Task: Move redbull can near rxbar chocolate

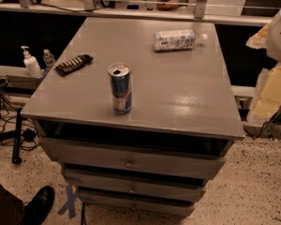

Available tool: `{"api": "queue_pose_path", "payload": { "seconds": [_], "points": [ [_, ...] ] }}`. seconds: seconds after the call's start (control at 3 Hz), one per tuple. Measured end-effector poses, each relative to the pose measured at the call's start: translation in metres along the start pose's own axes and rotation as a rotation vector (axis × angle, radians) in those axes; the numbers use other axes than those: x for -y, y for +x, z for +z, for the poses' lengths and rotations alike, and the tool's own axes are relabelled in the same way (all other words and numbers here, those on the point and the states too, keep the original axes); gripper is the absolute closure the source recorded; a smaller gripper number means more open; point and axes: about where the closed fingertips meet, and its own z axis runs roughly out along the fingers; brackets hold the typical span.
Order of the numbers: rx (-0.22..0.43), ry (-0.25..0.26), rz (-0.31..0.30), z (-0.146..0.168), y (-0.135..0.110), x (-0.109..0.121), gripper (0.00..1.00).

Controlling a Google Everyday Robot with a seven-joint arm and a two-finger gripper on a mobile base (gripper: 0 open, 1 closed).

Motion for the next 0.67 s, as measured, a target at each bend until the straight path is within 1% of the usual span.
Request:
{"api": "queue_pose_path", "payload": {
  "seconds": [0.33, 0.67],
  "points": [
    [0.000, 0.000, 0.000, 0.0000, 0.0000, 0.0000, 0.00],
    [0.021, 0.006, 0.006, 0.0018, -0.0029, 0.0001, 0.00]
  ]
}}
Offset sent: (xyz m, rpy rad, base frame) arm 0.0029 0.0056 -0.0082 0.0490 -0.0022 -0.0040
